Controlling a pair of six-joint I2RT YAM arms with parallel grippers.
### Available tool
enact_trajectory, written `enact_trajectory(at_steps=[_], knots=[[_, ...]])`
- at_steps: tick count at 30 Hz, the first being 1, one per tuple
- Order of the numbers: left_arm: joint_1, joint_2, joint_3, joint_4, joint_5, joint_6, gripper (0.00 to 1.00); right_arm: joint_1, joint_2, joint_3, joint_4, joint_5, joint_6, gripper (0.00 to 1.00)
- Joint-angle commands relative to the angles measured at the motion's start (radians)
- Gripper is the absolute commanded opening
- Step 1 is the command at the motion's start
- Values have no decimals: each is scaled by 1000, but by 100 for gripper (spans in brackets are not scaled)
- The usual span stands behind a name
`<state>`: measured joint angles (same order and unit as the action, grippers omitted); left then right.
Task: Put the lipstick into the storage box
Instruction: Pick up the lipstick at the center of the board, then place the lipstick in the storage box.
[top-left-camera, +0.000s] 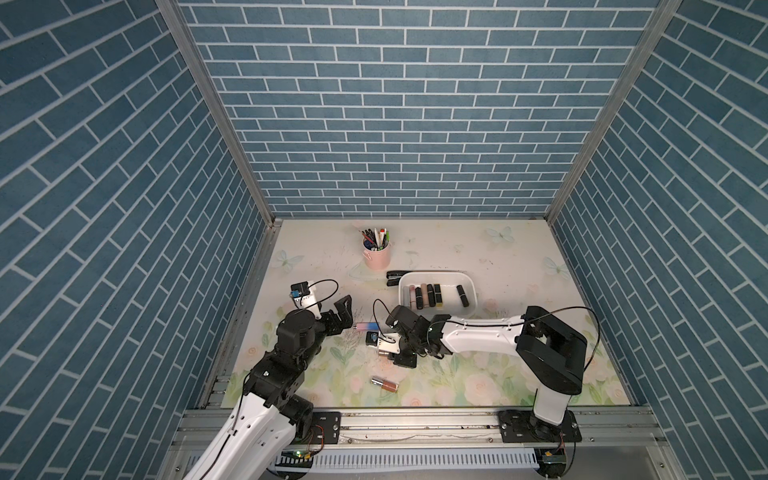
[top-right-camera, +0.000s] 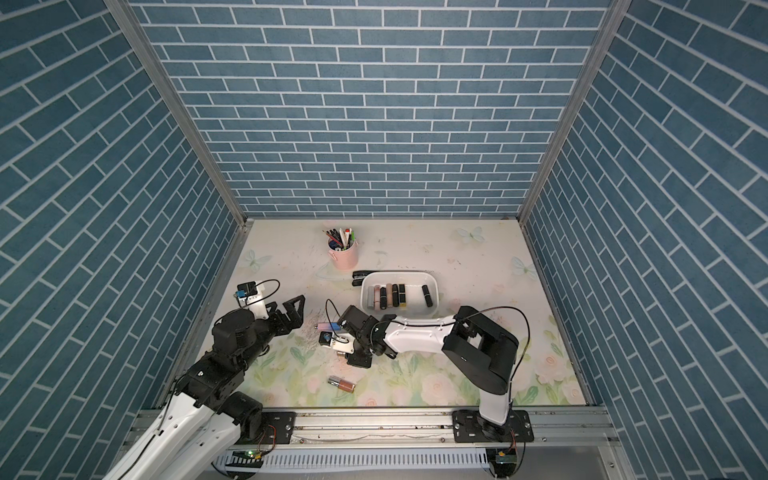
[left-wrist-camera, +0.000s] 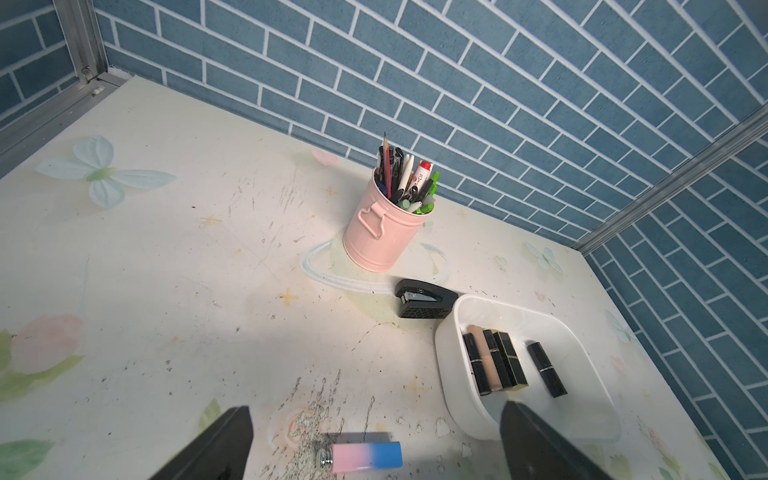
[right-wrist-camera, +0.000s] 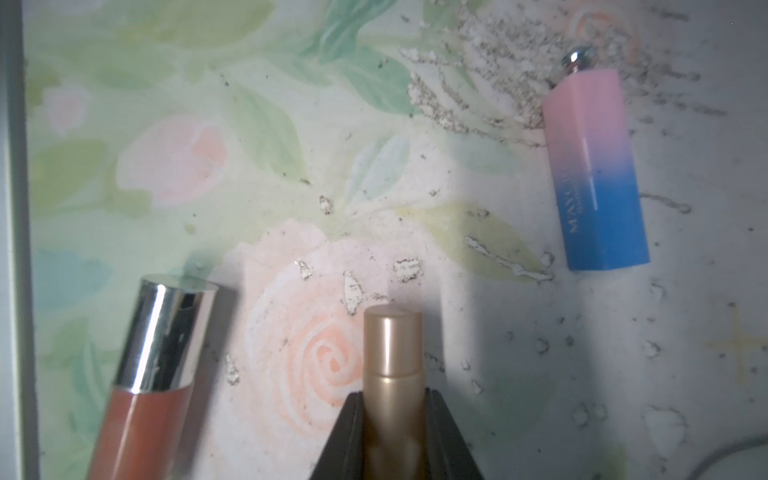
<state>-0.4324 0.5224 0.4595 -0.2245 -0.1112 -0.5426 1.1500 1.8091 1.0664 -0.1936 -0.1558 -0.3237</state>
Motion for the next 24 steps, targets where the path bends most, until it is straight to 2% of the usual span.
enact_trajectory(at_steps=[1, 8, 12, 15, 18, 24], knots=[[-2, 1, 16, -5, 5, 7, 99, -20, -100, -11, 72, -28, 70, 13], [-2, 15, 25, 47, 117, 52, 100, -156, -291, -67, 207, -58, 300, 13], [-3, 52, 26, 125, 255, 81, 100, -271, -396, -93, 248, -45, 435, 14], [-3, 97, 22, 196, 350, 96, 100, -330, -448, -100, 241, 23, 493, 14], [-4, 177, 24, 261, 412, 92, 100, -392, -467, -96, 202, 70, 555, 15], [-21, 291, 42, 337, 431, 75, 100, -550, -400, -64, 65, 43, 701, 14]])
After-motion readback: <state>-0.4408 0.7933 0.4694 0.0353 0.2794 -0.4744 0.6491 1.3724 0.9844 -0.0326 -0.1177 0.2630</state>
